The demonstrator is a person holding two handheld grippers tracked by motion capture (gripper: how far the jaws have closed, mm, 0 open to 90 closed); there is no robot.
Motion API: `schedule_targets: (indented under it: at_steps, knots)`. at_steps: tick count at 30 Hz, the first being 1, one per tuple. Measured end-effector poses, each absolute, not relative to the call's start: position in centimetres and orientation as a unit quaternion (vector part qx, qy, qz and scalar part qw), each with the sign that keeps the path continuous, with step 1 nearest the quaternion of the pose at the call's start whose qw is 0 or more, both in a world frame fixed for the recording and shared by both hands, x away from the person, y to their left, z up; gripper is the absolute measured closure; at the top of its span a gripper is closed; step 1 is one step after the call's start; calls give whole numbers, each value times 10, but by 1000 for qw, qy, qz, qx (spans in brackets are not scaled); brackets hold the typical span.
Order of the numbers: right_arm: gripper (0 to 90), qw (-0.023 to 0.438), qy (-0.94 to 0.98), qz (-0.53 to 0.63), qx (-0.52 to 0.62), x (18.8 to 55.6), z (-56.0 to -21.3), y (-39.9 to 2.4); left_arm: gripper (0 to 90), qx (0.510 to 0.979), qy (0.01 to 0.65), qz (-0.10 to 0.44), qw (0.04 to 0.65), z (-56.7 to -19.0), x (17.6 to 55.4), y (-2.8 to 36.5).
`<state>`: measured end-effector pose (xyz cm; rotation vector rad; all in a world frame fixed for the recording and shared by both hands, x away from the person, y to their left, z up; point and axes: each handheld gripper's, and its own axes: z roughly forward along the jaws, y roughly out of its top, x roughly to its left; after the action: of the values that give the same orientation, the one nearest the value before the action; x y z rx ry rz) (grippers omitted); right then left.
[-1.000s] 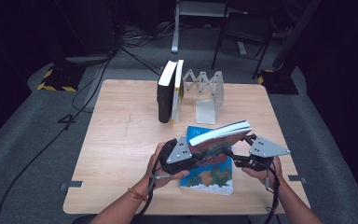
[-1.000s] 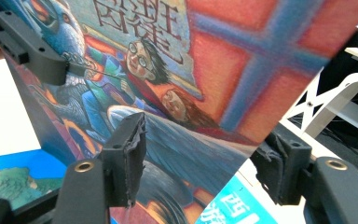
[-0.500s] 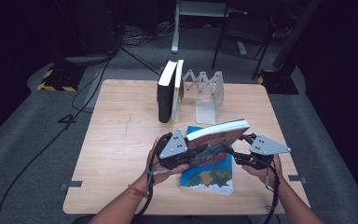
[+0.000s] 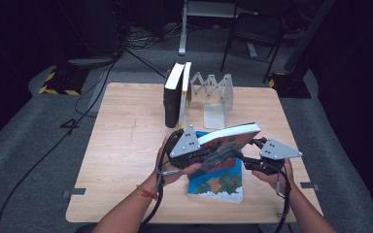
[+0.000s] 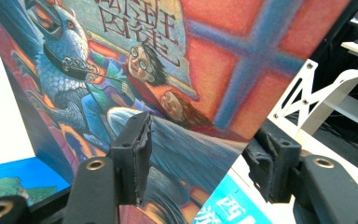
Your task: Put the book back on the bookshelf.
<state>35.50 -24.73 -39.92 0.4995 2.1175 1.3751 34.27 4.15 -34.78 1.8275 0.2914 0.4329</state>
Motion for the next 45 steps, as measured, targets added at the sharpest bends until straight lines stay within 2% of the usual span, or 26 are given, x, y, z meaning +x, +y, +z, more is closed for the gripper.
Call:
schedule_targets:
  at_steps: [4,9,17,22,33,45]
  knots:
    - [391,282,783,520,190,353,-395,-258,721,777,145,179,586,-347,350,42]
    - [388,280,787,510,206,351,-397,-275,728,773,161,182,586,-340,359,40]
    - [387,264,799,481,245,355,-416,-302,731,769,190,217,570,-321,378,36]
    - [384,261,808,465,251,357,-423,-303,731,755,218,242,569,-310,391,48]
    - [377,256,819,441,264,362,-436,-300,731,742,278,310,526,-307,416,65]
    - [375,257,833,419,254,362,-443,-295,731,718,338,346,501,-308,454,45]
